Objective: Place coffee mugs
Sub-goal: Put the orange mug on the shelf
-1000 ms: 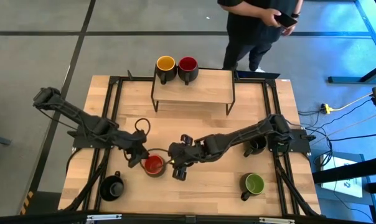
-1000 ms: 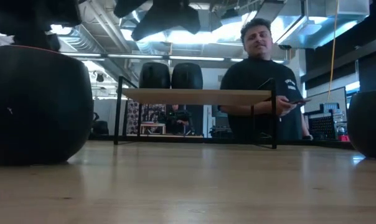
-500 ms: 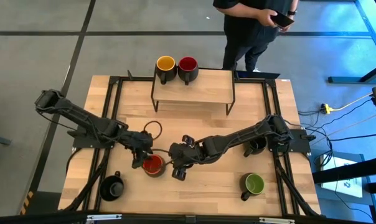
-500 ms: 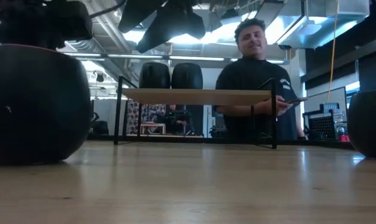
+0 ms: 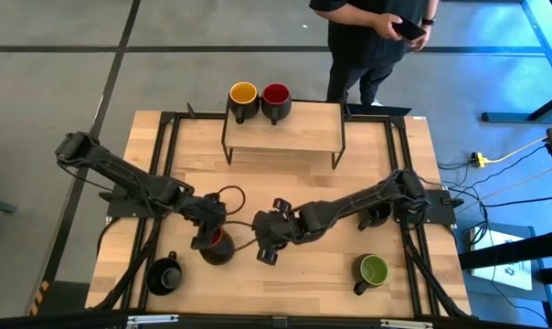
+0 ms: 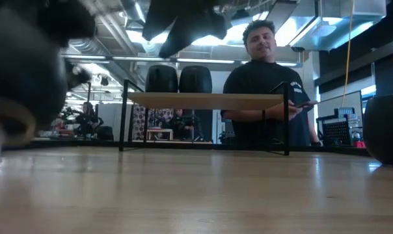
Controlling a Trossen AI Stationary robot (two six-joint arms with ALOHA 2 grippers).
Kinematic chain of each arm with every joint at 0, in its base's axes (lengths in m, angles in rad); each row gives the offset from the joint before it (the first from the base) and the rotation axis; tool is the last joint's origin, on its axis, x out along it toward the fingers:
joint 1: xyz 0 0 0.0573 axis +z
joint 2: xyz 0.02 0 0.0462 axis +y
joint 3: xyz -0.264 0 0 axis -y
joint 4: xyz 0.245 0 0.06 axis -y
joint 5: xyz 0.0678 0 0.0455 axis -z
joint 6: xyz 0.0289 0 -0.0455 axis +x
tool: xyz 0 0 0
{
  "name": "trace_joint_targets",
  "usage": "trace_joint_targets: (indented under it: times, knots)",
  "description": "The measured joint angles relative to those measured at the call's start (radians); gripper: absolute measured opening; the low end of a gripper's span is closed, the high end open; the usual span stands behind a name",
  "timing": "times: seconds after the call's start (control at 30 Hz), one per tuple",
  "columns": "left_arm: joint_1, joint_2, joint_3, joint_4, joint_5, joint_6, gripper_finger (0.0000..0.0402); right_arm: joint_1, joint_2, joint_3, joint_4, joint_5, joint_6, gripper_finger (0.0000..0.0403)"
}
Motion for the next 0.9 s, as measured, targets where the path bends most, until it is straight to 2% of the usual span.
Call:
trace_joint_targets:
  times: [0.23, 0.5, 0.77, 0.9]
  knots:
    - [0.048, 0.065, 0.233, -0.239, -0.039, 0.418, 0.0017, 0.074, -0.002, 0.002, -0.120, 0.105, 0.123, 0.0191]
    - [0.161, 0.308, 0.446, -0.385, 0.002, 0.735, 0.0017, 0.156, -0.002, 0.001, -0.280, 0.228, 0.365, 0.0191]
    - [0.161, 0.507, 0.579, -0.422, 0.020, 0.890, 0.0017, 0.242, -0.002, 0.001, -0.416, 0.281, 0.585, 0.0191]
    - [0.137, 0.562, 0.587, -0.421, -0.049, 0.887, 0.0017, 0.271, -0.002, 0.001, -0.430, 0.296, 0.651, 0.0191]
